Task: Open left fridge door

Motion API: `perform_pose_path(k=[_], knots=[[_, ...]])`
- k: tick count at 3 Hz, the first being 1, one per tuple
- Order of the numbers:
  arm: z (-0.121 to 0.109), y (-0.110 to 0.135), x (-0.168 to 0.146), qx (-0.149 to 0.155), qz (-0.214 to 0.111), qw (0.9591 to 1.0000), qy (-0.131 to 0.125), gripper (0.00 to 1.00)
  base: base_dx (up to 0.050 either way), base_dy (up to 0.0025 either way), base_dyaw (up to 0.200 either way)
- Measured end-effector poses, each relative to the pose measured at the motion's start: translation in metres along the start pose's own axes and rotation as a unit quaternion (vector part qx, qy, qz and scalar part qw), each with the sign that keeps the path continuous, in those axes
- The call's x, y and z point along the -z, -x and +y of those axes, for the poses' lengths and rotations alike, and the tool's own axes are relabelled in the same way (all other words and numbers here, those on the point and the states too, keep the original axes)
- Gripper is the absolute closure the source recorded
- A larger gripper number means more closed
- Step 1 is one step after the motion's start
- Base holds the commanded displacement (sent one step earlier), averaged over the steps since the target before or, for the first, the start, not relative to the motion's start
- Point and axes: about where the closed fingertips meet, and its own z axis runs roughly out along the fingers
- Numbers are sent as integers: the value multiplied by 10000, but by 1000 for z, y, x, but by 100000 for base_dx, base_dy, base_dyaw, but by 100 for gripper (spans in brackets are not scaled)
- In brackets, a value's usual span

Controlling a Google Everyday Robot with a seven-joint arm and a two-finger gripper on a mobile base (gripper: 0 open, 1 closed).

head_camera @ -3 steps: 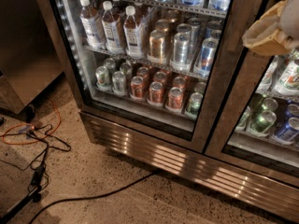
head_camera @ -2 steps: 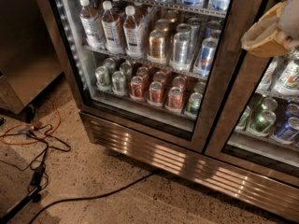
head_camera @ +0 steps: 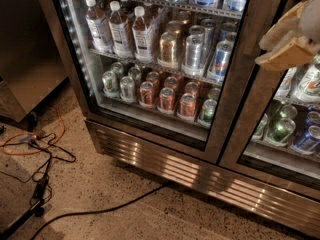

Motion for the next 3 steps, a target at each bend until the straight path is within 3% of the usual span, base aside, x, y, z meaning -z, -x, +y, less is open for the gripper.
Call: perform_pose_path(k=[1,3], knots=[[0,0,0,0,0,10000,0,3,0,0,0],[0,0,0,0,-1,10000,0,0,0,0,0]])
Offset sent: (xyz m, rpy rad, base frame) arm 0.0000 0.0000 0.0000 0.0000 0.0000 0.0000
